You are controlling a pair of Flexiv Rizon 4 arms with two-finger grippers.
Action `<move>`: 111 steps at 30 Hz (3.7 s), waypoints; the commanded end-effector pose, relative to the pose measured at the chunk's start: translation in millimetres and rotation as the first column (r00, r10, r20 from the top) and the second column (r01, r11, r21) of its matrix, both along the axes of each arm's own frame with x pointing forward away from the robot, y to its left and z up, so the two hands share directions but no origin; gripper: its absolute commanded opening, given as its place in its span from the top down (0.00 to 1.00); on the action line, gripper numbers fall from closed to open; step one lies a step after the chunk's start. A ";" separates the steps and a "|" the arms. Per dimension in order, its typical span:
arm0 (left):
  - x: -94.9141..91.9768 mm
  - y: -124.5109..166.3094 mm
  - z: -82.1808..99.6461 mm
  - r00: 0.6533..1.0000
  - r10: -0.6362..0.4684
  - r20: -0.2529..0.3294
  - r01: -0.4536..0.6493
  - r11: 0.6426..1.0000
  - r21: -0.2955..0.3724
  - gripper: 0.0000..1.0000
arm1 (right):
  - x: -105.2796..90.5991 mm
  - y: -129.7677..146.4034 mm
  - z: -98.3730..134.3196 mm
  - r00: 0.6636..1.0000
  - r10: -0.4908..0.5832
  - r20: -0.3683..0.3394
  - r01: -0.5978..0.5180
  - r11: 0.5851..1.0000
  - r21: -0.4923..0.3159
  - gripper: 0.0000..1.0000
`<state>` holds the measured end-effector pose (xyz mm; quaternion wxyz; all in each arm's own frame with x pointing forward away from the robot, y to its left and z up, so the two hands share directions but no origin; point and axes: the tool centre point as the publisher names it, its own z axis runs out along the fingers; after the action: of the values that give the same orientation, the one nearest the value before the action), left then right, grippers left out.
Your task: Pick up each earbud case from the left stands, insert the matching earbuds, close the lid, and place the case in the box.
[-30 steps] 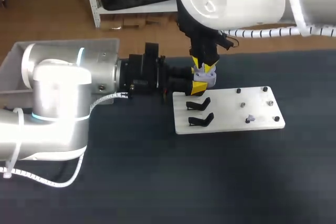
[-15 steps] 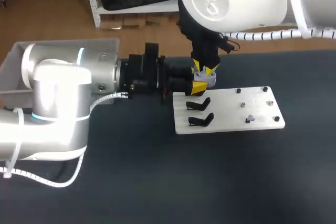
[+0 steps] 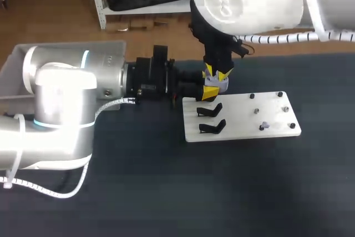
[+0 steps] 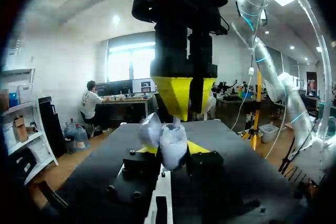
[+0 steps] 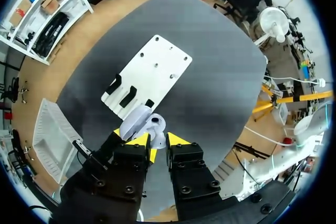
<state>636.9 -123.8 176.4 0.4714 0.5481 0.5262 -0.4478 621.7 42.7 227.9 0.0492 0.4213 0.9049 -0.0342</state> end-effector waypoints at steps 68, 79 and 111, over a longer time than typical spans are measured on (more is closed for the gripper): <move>-1.1 0.5 -2.0 1.000 0.005 0.006 -0.004 1.000 -0.009 1.00 | 4.7 -5.3 -4.0 1.000 -0.020 -0.006 0.020 1.000 0.002 1.00; -1.1 0.5 -2.0 1.000 0.005 0.006 -0.004 1.000 -0.009 1.00 | 3.7 -4.0 -8.3 1.000 -0.019 -0.017 0.019 1.000 0.000 1.00; -1.1 0.5 -2.0 1.000 0.005 0.006 -0.004 1.000 -0.009 1.00 | -40.0 -19.7 7.0 0.970 0.182 0.162 -0.201 0.974 0.110 0.52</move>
<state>637.1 -123.8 176.2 0.4714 0.5481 0.5260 -0.4479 611.7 45.4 238.8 0.0474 0.3722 0.9268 -0.0139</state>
